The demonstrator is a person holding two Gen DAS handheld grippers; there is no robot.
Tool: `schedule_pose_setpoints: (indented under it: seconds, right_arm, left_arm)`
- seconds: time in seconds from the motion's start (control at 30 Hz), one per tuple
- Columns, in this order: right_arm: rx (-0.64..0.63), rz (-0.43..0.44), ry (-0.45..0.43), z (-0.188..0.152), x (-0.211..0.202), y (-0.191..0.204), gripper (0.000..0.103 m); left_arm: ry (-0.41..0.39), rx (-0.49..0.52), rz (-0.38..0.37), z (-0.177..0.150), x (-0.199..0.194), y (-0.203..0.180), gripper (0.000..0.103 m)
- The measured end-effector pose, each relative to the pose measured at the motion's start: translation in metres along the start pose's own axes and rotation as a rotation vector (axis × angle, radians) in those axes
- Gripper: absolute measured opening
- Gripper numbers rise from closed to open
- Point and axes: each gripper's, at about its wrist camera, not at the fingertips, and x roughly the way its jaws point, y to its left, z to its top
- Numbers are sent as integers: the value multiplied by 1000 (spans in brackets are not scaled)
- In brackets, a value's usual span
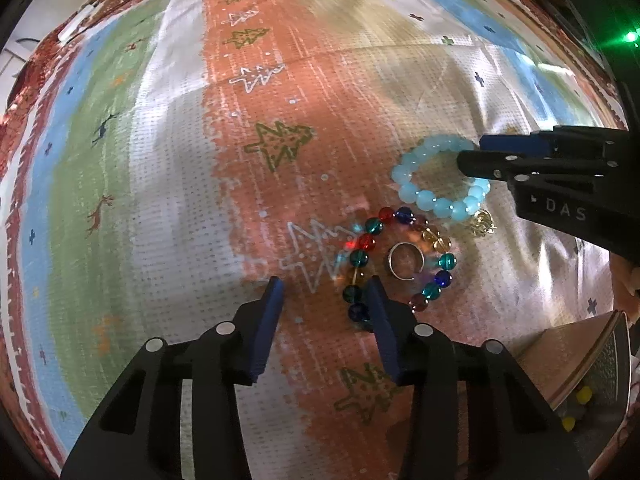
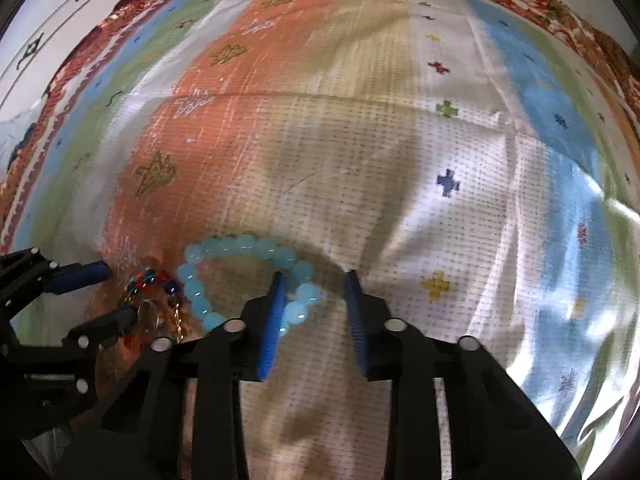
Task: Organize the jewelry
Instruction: 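Close left tool on multicolour bracelet while right tool grasps light blue bracelet, then lift multicolour bracelet with left tool while right tool carries light blue bracelet toward tin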
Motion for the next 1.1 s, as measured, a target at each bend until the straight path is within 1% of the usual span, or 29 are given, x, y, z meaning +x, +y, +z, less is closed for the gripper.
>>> schedule_pose_setpoints:
  seconds: [0.03, 0.1, 0.13, 0.17, 0.2, 0.23, 0.27, 0.37, 0.47, 0.53, 0.7, 0.77, 0.93, 1.1]
  right_arm:
    - [1, 5, 3, 0, 0, 0, 19]
    - [-5, 5, 4, -1, 1, 1, 17]
    - [-10, 2, 2, -1, 1, 1, 17]
    - [-13, 2, 1, -2, 1, 1, 16]
    - [-14, 3, 0, -3, 0, 1, 15]
    - [-13, 6, -2, -3, 0, 0, 13]
    - [-14, 9, -10, -4, -1, 0, 12]
    - [-48, -12, -32, -8, -5, 6, 12]
    - [-91, -8, -61, -12, -12, 14, 12]
    - [-109, -20, -81, -14, -20, 18, 12]
    - [-118, -16, -121, -17, -38, 18, 12]
    - [-122, -17, -133, -19, -44, 20, 12]
    - [-138, -7, -136, -20, -49, 27, 12]
    - [-129, -1, -169, -23, -59, 30, 12]
  left_arm:
    - [-1, 0, 3, 0, 0, 1, 39]
    - [-4, 0, 6, 0, 0, 3, 36]
    - [-6, -1, 10, 0, 0, 4, 32]
    - [-9, -6, 15, 0, 0, 6, 26]
    - [-12, -11, 19, -1, -1, 7, 23]
    - [-15, -19, 20, -1, -1, 10, 13]
    - [-17, -26, 20, -1, -2, 12, 9]
    - [-34, -33, 9, -1, -4, 18, 9]
    - [-50, -35, 9, 0, -9, 19, 9]
    - [-82, -51, 5, -3, -18, 22, 9]
    - [-144, -102, -16, -7, -37, 28, 9]
    - [-156, -117, -14, -9, -40, 29, 9]
    - [-191, -124, -20, -5, -46, 23, 9]
    - [-255, -140, -14, -4, -59, 21, 9]
